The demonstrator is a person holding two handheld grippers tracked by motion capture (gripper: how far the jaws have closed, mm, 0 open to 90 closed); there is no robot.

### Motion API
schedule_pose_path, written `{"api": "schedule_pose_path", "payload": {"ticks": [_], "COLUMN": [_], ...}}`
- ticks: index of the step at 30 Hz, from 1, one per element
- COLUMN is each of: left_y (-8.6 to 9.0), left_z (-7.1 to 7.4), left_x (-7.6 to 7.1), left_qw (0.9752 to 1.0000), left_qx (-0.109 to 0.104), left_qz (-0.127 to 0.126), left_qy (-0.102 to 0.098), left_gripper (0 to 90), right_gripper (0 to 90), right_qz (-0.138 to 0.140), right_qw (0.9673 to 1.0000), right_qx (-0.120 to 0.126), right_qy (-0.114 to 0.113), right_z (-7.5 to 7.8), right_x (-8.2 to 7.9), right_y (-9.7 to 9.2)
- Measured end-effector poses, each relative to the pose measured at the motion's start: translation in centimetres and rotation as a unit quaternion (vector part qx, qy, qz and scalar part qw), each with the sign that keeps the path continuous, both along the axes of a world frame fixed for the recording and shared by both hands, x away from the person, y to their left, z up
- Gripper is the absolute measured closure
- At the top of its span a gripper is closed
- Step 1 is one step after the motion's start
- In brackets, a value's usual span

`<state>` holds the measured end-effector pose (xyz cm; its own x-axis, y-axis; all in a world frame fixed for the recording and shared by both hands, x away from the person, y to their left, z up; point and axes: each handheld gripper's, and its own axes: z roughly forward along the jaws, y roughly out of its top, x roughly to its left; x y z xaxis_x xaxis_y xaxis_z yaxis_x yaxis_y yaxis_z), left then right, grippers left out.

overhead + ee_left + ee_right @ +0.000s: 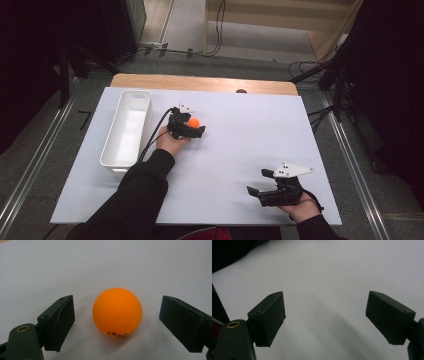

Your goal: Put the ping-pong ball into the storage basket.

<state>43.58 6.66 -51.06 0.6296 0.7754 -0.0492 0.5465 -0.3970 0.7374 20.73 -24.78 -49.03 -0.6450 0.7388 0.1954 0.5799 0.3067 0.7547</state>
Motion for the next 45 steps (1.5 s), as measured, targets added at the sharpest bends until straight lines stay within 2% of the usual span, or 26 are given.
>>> {"api": "schedule_pose_path", "payload": {"ticks": [7, 9, 16, 23, 29, 33, 45], "left_y": [-0.13, -0.14, -0.18, -0.13, -0.18, -0.03, -0.02], "left_z": [-0.06, -0.03, -0.05, -0.08, -0.05, -0.05, -0.04], "left_x": [-0.08, -0.13, -0.16, -0.14, -0.25, -0.35, -0.42], "left_qw": [1.0000, 1.0000, 0.9999, 0.9999, 0.9996, 0.9995, 0.9994], "left_qx": [0.004, 0.007, 0.012, 0.013, 0.023, 0.017, 0.022], "left_qz": [0.001, -0.002, 0.004, 0.007, 0.015, 0.024, 0.019], "left_qy": [-0.005, -0.006, -0.008, -0.005, -0.011, -0.015, -0.016], "left_gripper": [16.0, 23.7, 30.3, 35.5, 40.7, 49.9, 50.1], "right_gripper": [14.7, 14.7, 14.7, 14.7, 14.7, 14.7, 14.7], "right_qz": [0.000, 0.000, -0.007, -0.003, -0.004, -0.004, -0.003], "right_qw": [1.0000, 1.0000, 1.0000, 1.0000, 1.0000, 1.0000, 1.0000], "right_qx": [-0.001, -0.001, 0.000, -0.005, -0.005, -0.006, -0.006], "right_qy": [-0.001, -0.001, -0.001, -0.001, 0.000, 0.000, -0.001], "right_z": [0.00, 0.00, 0.05, 0.02, 0.02, 0.02, -0.02], "right_x": [-0.01, -0.02, -0.06, -0.08, -0.09, -0.10, -0.09], "right_y": [-0.01, -0.01, -0.16, -0.06, -0.07, -0.05, -0.01]}}
